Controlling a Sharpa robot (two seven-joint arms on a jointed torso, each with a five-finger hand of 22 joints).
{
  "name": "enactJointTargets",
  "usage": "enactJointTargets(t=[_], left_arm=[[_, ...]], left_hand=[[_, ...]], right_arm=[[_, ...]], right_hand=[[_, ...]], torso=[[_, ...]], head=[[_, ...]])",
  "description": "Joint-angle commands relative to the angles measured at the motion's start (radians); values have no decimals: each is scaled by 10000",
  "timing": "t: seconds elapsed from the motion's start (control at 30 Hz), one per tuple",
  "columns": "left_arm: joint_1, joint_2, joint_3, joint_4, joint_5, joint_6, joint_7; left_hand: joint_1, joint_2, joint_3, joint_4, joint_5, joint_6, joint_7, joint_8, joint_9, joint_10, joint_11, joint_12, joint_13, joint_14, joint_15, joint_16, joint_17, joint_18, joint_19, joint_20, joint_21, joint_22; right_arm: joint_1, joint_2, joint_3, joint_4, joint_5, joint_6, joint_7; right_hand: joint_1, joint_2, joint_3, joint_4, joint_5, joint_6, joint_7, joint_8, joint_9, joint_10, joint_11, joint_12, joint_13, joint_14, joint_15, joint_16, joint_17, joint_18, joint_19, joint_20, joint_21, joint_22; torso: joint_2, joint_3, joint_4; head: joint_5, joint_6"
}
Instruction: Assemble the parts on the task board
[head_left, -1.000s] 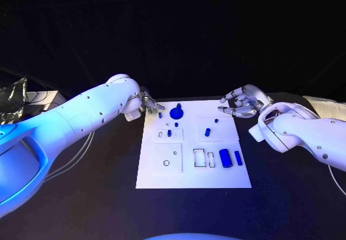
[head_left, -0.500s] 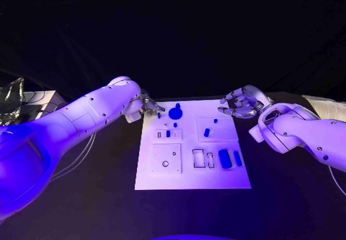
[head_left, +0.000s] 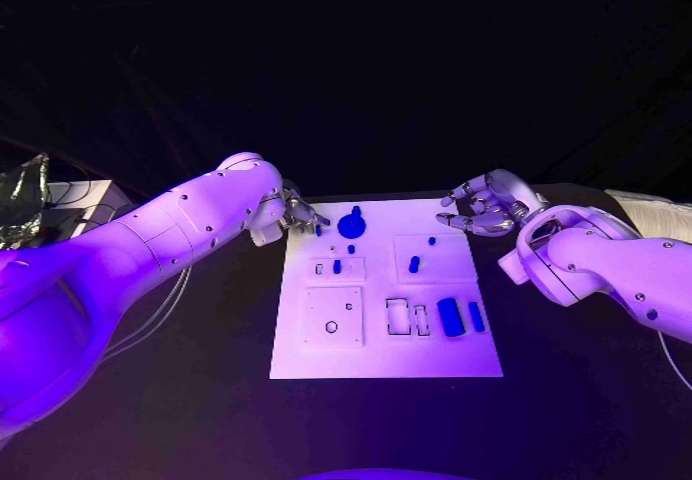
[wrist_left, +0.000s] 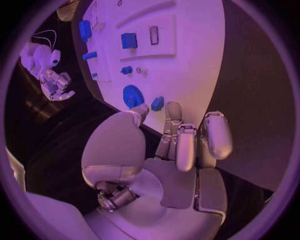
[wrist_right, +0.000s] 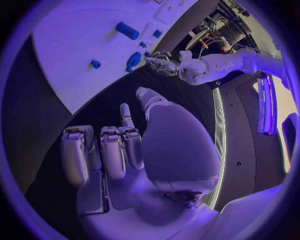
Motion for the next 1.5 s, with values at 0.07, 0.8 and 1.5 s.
enactJointTargets(t=[0.07, 0.8, 1.5], left_arm=[[5, 5, -24, 14, 82, 394, 13], [1, -118, -49, 422, 747, -413, 41], [-67, -1513, -172, 2788, 1003, -706, -219]], left_hand=[[188, -7, 149, -3, -15, 127, -13, 175, 56, 70, -60, 69, 19, 817, -97, 63, 1961, -109, 33, -22, 67, 12], [1500, -437, 4338, -974, -10, -284, -382, 1823, 1355, 426, -410, 415, 309, 830, -394, 93, 1988, -125, 45, -284, 91, 122], [658, -760, 5825, -1828, 99, -4, -542, 2588, 2020, 1315, -558, 1102, 1231, 878, -521, 157, 2101, -155, 150, -377, 173, 302]], right_arm=[[3, 14, 6, -11, -106, 11, 84], [2, 92, 5, -158, -113, 188, -29], [-3, 120, 3, -297, -188, 250, -24]], right_hand=[[-85, -19, 23, 50, -37, -76, 2, 69, 9, 753, -25, -56, 2351, 1028, -54, 17, 2503, 12, 767, -50, -56, 2219], [-84, -20, 14, 73, -35, -82, -2, 85, 31, 753, -29, -56, 2350, 1025, -57, 12, 2490, 15, 763, -52, -68, 2211], [-94, -23, 5, 87, -44, -90, -1, 88, 37, 738, -28, -71, 2336, 1020, -58, 6, 2473, 20, 753, -53, -89, 2197]], torso=[[9, -5, -7], [18, -10, -6], [-87, 11, 155]], head=[[16, -2], [19, -24], [23, -162]])
